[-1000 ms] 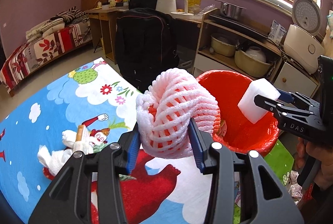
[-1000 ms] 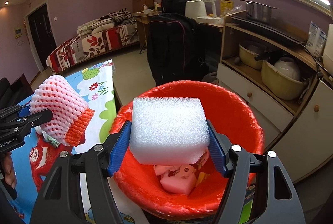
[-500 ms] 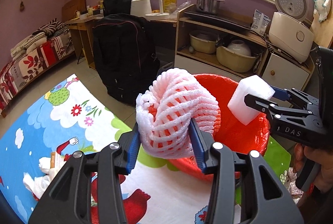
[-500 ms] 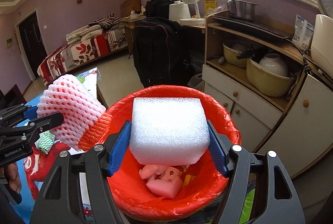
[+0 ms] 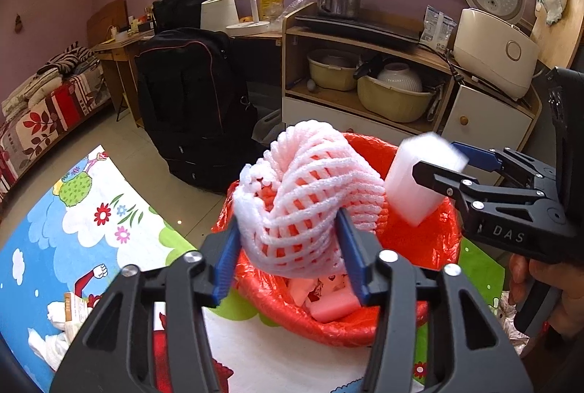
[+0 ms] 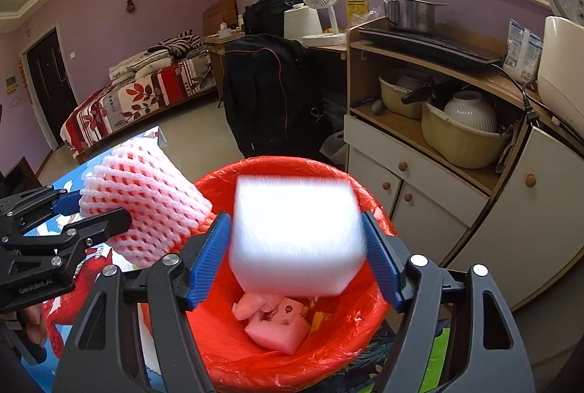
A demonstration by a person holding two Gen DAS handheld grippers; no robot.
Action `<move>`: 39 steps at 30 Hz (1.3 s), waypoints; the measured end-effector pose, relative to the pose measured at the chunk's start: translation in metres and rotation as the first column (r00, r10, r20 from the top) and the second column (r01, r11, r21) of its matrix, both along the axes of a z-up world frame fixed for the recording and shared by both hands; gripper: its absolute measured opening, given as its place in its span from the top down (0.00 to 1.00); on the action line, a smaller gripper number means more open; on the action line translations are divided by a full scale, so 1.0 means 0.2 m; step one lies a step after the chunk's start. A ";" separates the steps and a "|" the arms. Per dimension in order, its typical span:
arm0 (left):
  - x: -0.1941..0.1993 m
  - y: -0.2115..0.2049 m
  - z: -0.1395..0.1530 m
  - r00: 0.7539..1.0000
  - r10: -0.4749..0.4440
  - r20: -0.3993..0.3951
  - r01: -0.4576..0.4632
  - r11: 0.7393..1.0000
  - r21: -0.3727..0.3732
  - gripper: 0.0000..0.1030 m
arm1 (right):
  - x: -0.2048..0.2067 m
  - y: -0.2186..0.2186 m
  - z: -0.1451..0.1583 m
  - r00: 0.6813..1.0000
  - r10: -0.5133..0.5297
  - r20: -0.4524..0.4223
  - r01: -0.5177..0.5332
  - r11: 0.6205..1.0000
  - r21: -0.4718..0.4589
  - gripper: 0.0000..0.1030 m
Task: Collect trash
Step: 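Open both grippers over the wastebasket, dropping the net and foam block, then move both grippers back to the tissues and green-striped cloth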
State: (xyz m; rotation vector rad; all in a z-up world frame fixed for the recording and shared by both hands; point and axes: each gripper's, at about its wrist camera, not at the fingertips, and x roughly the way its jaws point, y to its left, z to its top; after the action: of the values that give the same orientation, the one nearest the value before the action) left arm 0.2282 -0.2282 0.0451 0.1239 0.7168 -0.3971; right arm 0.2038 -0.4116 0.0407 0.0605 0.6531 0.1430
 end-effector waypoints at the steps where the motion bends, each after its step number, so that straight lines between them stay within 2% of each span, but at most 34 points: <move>1: 0.00 0.00 0.00 1.000 -0.001 -0.001 0.001 1.000 -0.008 0.33 | 0.00 0.00 0.00 1.000 -0.002 0.001 0.002 1.000 0.002 0.27; 2: 0.01 0.00 -0.01 1.000 -0.004 -0.006 0.004 1.000 -0.021 0.28 | 0.00 -0.01 0.00 1.000 -0.004 0.001 0.004 1.000 0.004 0.26; 8: 0.03 0.02 -0.04 0.999 0.014 -0.030 -0.015 0.999 -0.030 0.28 | 0.01 -0.02 -0.02 1.000 -0.012 -0.008 0.012 1.000 0.007 0.26; 21: -0.04 0.10 -0.05 0.998 0.055 -0.026 -0.055 0.998 -0.032 0.28 | 0.00 0.01 -0.02 1.000 0.000 -0.005 0.000 1.000 0.014 0.21; 30: -0.16 0.26 -0.05 0.991 0.136 -0.018 -0.137 0.989 -0.054 0.28 | -0.03 0.13 -0.01 0.999 0.035 0.001 -0.035 0.999 -0.001 0.20; 39: -0.30 0.52 -0.08 0.970 0.241 -0.039 -0.244 0.966 -0.082 0.28 | -0.07 0.30 0.01 0.995 0.098 0.001 -0.098 0.995 -0.004 0.19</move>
State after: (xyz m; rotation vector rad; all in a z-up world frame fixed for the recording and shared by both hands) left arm 0.1682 -0.1251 0.0287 -0.0518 0.7326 -0.1952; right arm 0.1901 -0.3508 0.0431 0.0249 0.6557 0.2362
